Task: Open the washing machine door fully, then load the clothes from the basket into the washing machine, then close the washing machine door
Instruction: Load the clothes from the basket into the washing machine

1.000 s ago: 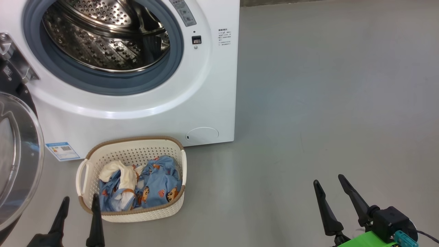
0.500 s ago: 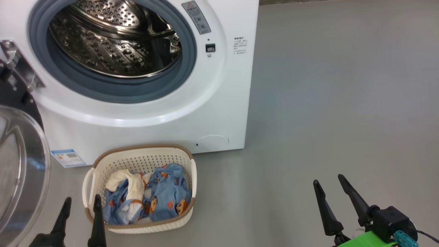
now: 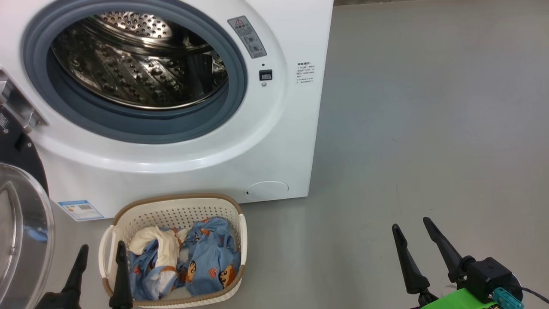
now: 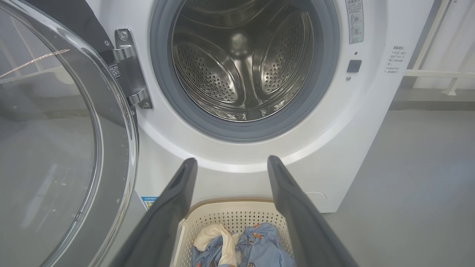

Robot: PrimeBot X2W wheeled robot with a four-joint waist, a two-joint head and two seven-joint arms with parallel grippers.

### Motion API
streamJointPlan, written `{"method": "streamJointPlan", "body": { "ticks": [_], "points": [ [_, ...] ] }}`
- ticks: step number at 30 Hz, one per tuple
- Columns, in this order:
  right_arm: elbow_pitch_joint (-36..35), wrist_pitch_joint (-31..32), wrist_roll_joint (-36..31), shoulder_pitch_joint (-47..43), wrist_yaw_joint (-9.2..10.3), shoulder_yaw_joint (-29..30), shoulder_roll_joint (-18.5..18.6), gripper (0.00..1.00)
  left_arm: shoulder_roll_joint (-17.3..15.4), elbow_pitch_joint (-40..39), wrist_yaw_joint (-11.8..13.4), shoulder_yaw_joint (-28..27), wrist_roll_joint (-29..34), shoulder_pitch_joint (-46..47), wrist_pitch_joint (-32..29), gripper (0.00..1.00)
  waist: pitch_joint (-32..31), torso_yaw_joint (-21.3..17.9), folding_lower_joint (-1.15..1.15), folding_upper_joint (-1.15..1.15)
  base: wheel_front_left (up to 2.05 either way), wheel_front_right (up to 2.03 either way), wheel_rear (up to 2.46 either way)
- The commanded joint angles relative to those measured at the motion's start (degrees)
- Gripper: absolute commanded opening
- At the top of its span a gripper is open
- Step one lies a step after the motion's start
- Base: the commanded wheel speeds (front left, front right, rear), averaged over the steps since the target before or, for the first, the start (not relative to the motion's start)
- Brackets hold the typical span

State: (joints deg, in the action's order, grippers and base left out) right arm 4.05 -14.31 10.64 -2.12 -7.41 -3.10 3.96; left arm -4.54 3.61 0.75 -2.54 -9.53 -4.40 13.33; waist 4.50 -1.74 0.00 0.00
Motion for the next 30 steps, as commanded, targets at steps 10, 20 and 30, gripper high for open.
{"method": "streamJointPlan", "body": {
  "ticks": [10, 20, 30],
  "points": [
    [-1.30, -0.69, -0.07, 1.84, -0.08, -1.20, 0.46, 1.00, -1.11, -0.65, 0.42, -1.67, -1.27, 2.68, 1.03, 1.00, 0.54, 0.23, 0.00, 0.00, 0.00, 0.00, 0.00],
    [-1.80, -0.69, -0.31, 2.35, -0.08, -0.90, 0.22, 1.00, -1.18, -0.11, 0.13, -0.83, -1.58, 3.72, 1.19, 1.00, 2.94, 0.61, 0.00, 0.00, 0.00, 0.00, 0.00],
    [-2.77, -0.69, -0.70, 3.67, -0.08, -0.54, -0.11, 1.00, -1.48, 0.59, -0.61, 0.56, -1.61, 6.97, 1.35, 1.00, 8.18, 1.31, 0.00, 0.00, 0.00, 0.00, 0.00]
  ]
}}
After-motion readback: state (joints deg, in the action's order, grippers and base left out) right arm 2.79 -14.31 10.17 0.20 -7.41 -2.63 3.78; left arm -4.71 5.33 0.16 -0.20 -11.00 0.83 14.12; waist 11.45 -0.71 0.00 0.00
